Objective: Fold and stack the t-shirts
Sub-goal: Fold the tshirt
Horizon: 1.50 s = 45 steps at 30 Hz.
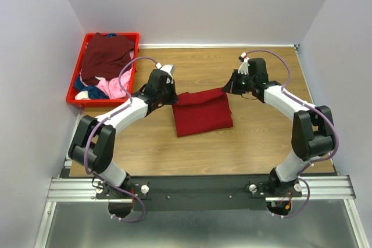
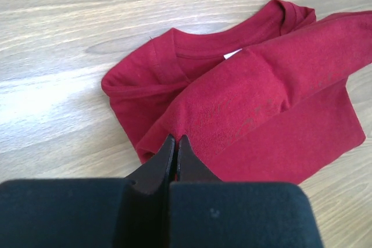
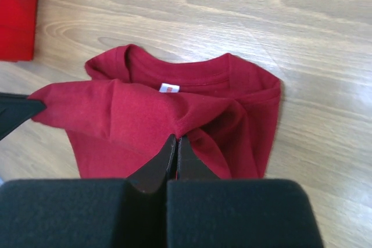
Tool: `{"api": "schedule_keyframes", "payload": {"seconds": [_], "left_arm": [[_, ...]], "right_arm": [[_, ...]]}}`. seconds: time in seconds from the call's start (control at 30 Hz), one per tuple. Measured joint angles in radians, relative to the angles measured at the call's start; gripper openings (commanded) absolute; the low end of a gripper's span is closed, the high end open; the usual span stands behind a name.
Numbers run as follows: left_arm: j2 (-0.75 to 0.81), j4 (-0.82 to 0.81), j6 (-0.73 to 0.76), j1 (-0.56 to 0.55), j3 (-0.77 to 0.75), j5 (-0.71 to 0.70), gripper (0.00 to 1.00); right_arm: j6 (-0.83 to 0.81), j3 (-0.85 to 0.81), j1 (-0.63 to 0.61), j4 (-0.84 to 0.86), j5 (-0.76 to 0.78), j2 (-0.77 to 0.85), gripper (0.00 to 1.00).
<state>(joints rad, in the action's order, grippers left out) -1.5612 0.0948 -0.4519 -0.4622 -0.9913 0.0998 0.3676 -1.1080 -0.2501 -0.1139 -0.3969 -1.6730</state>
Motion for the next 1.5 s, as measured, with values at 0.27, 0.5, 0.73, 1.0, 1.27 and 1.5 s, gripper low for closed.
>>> {"api": "schedule_keyframes", "payload": {"seconds": [0.27, 0.5, 0.73, 1.0, 1.27, 1.5], "left_arm": [[-0.023, 0.003, 0.005, -0.006, -0.027, -0.002, 0.00], [-0.095, -0.013, 0.007, -0.007, -0.060, -0.014, 0.02], [-0.159, -0.033, 0.007, -0.007, -0.075, -0.026, 0.11], [-0.161, -0.049, 0.014, -0.015, -0.098, -0.026, 0.00], [-0.060, -0.055, 0.028, -0.064, -0.098, -0.034, 0.00], [-0.075, -0.111, 0.035, -0.076, -0.103, -0.037, 0.01]], "right_arm": [[0.010, 0.023, 0.000, 0.001, 0.063, 0.002, 0.01], [0.023, 0.025, 0.000, 0.010, 0.129, -0.032, 0.02], [0.039, 0.039, 0.000, 0.029, 0.176, -0.081, 0.02], [0.055, 0.057, 0.000, 0.044, 0.202, -0.073, 0.02], [0.081, 0.096, 0.000, 0.050, 0.209, 0.080, 0.02], [0.126, 0.168, 0.000, 0.076, 0.295, 0.143, 0.02]]}}
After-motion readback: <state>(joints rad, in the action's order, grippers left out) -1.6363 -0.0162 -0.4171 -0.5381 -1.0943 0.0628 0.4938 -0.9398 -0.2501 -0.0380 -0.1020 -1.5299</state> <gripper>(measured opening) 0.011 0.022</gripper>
